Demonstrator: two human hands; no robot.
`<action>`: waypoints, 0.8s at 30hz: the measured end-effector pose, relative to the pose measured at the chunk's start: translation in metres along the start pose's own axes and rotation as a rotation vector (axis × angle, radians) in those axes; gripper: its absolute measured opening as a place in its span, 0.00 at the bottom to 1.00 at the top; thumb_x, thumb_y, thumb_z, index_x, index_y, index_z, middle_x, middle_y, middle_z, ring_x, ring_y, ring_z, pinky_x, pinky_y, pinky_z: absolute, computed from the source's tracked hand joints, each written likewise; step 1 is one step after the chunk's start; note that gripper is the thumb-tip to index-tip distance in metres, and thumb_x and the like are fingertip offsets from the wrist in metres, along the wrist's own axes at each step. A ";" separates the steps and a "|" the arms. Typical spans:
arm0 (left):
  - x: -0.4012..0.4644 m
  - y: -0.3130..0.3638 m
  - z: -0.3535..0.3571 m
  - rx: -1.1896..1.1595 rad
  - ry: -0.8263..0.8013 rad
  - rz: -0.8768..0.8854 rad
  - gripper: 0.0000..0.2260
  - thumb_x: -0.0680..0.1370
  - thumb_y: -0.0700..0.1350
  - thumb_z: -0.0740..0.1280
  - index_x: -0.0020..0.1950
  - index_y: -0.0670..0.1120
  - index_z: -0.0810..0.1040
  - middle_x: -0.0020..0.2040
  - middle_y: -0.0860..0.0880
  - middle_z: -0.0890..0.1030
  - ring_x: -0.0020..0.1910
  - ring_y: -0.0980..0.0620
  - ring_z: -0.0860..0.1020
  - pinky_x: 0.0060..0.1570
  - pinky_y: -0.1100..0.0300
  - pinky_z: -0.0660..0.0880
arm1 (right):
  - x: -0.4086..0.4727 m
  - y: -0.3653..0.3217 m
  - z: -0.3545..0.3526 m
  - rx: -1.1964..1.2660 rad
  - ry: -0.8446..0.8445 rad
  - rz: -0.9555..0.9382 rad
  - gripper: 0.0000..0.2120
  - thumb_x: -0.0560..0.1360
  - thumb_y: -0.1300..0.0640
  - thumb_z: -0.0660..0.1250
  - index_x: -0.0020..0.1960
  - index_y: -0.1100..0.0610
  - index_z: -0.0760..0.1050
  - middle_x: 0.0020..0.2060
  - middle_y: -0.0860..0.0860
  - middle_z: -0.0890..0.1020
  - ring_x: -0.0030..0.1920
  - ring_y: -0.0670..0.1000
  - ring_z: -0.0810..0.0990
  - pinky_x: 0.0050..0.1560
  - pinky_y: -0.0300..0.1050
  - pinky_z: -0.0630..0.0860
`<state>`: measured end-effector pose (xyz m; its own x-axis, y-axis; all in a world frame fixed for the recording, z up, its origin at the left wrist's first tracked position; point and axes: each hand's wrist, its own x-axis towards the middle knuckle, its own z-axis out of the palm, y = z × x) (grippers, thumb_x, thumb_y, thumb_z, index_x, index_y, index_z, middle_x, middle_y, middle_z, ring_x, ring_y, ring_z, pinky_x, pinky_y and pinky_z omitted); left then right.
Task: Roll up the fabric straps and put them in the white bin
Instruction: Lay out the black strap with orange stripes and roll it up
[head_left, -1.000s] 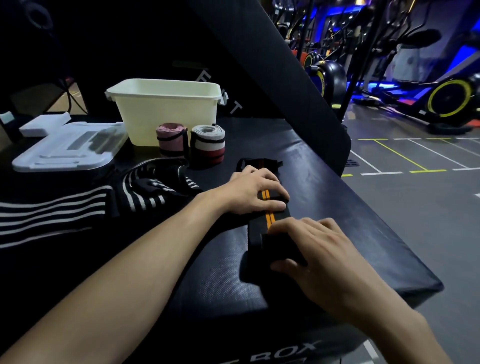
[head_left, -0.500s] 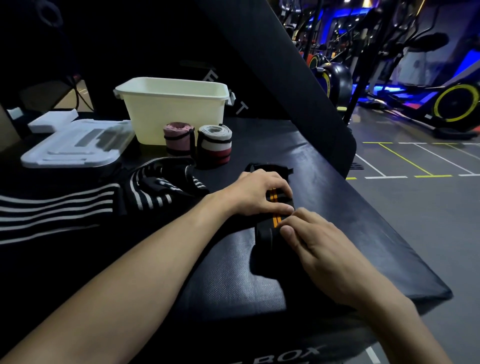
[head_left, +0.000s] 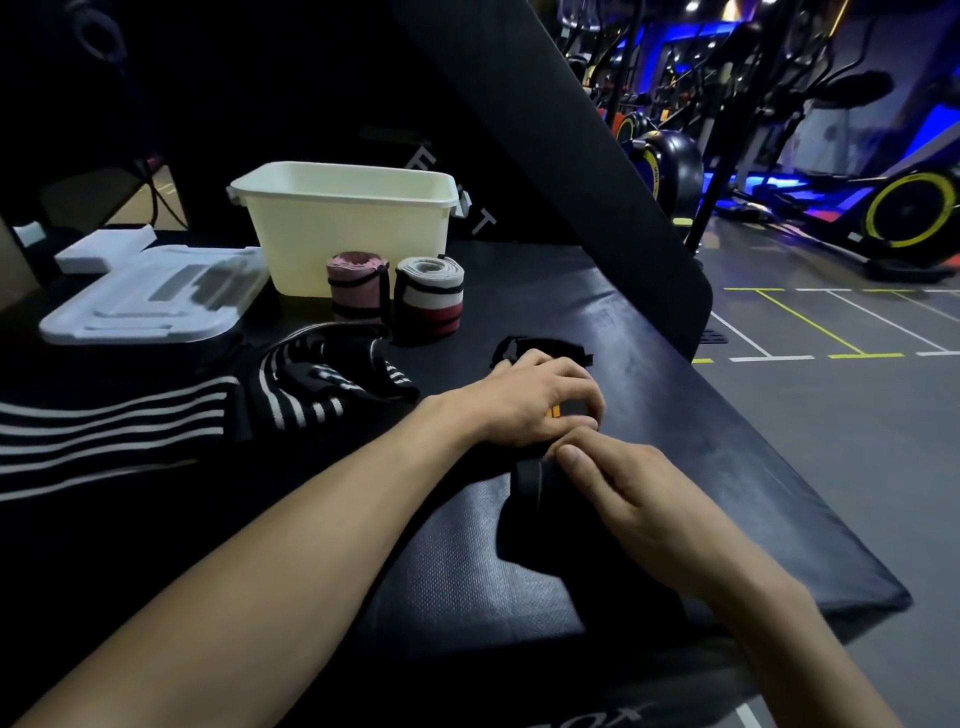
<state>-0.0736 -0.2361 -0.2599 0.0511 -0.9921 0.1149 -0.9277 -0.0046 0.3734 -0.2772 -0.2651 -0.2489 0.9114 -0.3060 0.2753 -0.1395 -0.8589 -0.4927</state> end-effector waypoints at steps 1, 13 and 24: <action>-0.001 0.000 0.000 -0.002 -0.005 0.001 0.08 0.80 0.62 0.65 0.57 0.64 0.78 0.69 0.64 0.70 0.72 0.54 0.61 0.70 0.34 0.59 | 0.000 0.000 -0.001 0.004 -0.017 -0.003 0.13 0.84 0.46 0.56 0.49 0.47 0.76 0.38 0.38 0.79 0.39 0.42 0.76 0.43 0.45 0.72; -0.006 0.004 -0.003 -0.015 0.209 -0.059 0.12 0.71 0.57 0.72 0.53 0.59 0.80 0.55 0.57 0.75 0.55 0.54 0.68 0.57 0.51 0.61 | 0.003 -0.012 0.012 -0.232 0.374 -0.052 0.06 0.76 0.47 0.67 0.45 0.49 0.76 0.42 0.44 0.77 0.42 0.52 0.76 0.43 0.55 0.74; -0.014 -0.012 -0.024 -0.063 0.023 -0.057 0.15 0.80 0.48 0.71 0.68 0.54 0.81 0.65 0.54 0.81 0.65 0.55 0.77 0.69 0.54 0.69 | -0.029 -0.008 0.007 -0.210 0.308 -0.143 0.18 0.72 0.38 0.72 0.57 0.45 0.79 0.53 0.37 0.82 0.56 0.43 0.79 0.55 0.48 0.75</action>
<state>-0.0541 -0.2196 -0.2441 0.1126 -0.9872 0.1126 -0.8978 -0.0525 0.4372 -0.3000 -0.2461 -0.2592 0.7732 -0.2585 0.5791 -0.1246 -0.9573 -0.2610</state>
